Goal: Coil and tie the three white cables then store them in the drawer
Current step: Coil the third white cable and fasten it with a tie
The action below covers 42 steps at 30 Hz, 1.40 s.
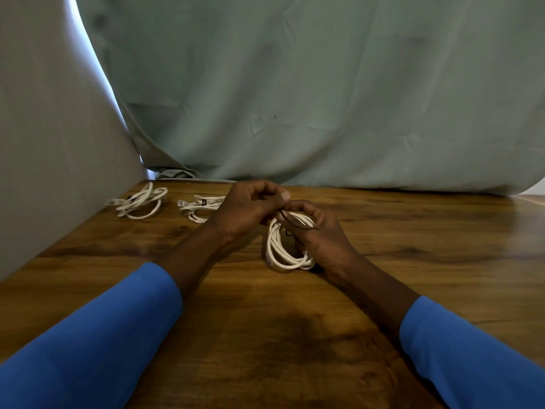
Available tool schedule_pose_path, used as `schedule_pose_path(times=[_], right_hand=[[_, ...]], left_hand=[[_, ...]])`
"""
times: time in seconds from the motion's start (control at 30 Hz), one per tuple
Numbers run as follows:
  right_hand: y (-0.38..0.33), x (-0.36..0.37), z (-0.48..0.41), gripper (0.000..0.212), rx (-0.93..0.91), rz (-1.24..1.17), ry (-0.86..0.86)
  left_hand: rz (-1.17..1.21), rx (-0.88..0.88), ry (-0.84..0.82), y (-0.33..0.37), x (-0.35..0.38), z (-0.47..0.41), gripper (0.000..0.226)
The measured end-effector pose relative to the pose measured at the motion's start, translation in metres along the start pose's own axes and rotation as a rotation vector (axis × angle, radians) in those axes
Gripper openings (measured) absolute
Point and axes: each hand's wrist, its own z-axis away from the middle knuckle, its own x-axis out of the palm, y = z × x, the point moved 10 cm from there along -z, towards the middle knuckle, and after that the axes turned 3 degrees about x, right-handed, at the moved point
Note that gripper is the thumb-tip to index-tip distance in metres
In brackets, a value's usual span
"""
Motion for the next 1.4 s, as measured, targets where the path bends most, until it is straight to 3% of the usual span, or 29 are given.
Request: schedule_pose_path(times=[0.1,0.23,0.53,0.7,0.87,1.4], right_hand=[[0.002,-0.009,-0.002,0.015,0.022,-0.017,0.069],[0.002,-0.01,0.0,0.018,0.028,-0.016,0.067],[-0.003,-0.005,0.001,0.018,0.014,-0.032,0.045],[0.016,-0.01,-0.006,0.046,0.162,-0.162,0.025],[0.017,-0.013,-0.009,0.024,0.18,-0.17,-0.009],[0.021,0.007,-0.004,0.013,0.331,-0.319,-0.108]], left_hand=[[0.125,-0.057,-0.05,-0.006,0.0,-0.001,0.019],[-0.085,0.121,-0.101,0.007,0.002,0.002,0.017],[-0.102,0.251,0.028,0.017,-0.011,-0.003,0.009],[-0.078,0.253,-0.016,0.014,-0.004,-0.003,0.009],[-0.022,0.282,-0.015,0.02,0.004,0.001,0.013],[-0.05,0.312,0.031,0.03,-0.002,0.005,0.011]])
